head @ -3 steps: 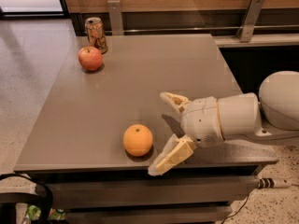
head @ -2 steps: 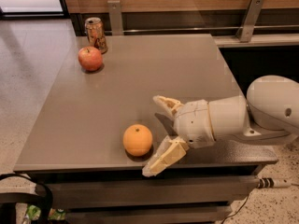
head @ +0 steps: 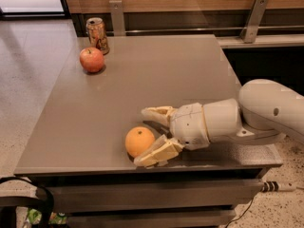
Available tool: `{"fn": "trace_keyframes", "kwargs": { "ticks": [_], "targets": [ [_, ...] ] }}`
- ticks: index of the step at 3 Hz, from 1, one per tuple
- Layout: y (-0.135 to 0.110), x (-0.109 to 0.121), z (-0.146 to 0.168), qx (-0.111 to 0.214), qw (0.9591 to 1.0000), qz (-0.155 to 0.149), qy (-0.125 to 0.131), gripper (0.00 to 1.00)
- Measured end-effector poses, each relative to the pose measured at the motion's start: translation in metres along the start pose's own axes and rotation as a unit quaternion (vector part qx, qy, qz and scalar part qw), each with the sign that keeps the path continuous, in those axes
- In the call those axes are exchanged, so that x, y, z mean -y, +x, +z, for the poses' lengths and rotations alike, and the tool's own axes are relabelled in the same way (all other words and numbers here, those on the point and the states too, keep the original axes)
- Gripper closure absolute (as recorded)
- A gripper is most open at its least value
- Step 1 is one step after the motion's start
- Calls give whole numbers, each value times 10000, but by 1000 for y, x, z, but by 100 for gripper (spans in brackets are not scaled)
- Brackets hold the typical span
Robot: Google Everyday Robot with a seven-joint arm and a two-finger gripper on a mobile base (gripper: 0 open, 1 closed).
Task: Move orange near orange can
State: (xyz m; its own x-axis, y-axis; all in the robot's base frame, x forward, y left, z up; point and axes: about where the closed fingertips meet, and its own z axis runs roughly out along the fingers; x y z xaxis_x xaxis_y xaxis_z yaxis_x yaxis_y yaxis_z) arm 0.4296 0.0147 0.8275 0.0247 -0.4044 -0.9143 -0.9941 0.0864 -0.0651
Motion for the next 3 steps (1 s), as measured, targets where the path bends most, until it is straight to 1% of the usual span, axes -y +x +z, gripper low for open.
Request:
{"fn": "trace_keyframes", "kwargs": {
  "ticks": [3],
  "targets": [
    [-7, -5, 4, 1, 9999, -102, -51, 95]
  ]
}}
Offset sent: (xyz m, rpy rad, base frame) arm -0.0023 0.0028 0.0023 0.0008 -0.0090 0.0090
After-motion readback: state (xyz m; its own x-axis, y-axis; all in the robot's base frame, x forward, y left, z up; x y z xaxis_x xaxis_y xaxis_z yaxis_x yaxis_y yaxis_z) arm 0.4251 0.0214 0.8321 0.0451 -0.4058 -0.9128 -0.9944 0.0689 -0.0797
